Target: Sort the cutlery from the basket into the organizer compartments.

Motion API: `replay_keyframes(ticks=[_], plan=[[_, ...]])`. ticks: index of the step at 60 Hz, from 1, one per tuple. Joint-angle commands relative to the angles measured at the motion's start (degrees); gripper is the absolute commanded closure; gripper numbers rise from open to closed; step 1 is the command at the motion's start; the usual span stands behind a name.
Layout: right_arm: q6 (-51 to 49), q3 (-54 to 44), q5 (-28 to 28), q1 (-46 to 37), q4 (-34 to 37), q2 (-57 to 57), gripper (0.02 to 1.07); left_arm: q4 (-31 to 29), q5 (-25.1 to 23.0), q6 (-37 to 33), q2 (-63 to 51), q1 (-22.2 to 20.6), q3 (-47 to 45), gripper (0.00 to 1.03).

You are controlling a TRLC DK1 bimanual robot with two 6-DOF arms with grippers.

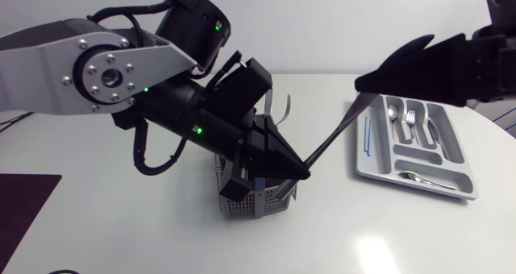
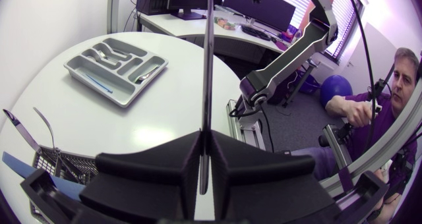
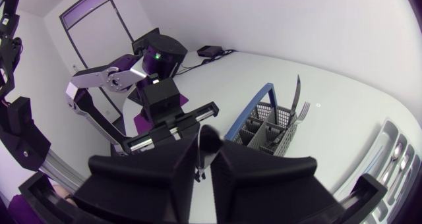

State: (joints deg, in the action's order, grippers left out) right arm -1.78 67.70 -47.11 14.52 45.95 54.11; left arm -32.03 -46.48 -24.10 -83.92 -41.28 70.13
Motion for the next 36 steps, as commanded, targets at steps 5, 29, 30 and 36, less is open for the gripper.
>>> replay_keyframes(ticks=[5, 29, 30, 36], plan=[[-0.06, -3.72, 0.09, -0.29, -1.75, -3.22, 0.3, -0.14, 0.34, 2.39, -0.28, 1.9, 1.85, 1.0], [3.28, -11.1, 0.88, 0.51, -8.51, -5.15, 0.22, 6.28, 0.25, 10.39, 0.95, 4.27, 2.29, 1.0], [3.36, -11.54, 1.23, 0.86, -8.95, -5.33, 0.22, 6.46, 0.25, 10.56, 0.95, 4.27, 2.29, 1.0], [5.12, -13.91, 4.75, 5.52, -13.0, -5.33, 0.34, 6.72, -1.95, 11.88, 0.86, 5.15, 3.08, 1.0]])
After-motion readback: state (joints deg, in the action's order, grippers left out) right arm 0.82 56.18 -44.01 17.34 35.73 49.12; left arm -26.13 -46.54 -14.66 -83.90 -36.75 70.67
